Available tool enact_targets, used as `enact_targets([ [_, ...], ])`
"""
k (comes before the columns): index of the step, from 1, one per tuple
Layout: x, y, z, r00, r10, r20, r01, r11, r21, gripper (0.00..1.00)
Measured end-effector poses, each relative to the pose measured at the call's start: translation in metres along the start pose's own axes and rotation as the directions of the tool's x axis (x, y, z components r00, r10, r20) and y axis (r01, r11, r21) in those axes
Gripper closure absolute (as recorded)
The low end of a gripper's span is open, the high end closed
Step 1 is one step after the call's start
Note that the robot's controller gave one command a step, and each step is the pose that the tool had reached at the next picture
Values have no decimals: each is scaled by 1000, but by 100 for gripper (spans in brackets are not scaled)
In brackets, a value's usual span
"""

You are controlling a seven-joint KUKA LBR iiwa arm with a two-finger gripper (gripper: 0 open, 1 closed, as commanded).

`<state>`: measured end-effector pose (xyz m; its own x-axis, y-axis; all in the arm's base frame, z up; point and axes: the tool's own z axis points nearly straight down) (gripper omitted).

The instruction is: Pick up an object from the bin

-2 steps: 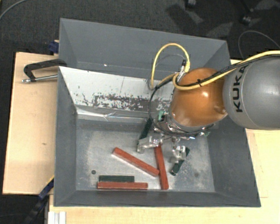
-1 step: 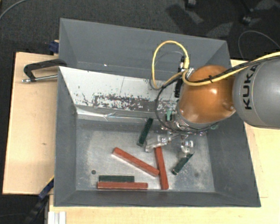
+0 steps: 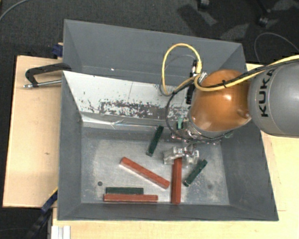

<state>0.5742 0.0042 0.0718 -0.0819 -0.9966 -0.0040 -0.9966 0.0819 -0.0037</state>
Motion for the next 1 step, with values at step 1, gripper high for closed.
enact_targets([
  [1, 5, 7, -137, 998, -58, -1, 58, 998, 9, 100],
])
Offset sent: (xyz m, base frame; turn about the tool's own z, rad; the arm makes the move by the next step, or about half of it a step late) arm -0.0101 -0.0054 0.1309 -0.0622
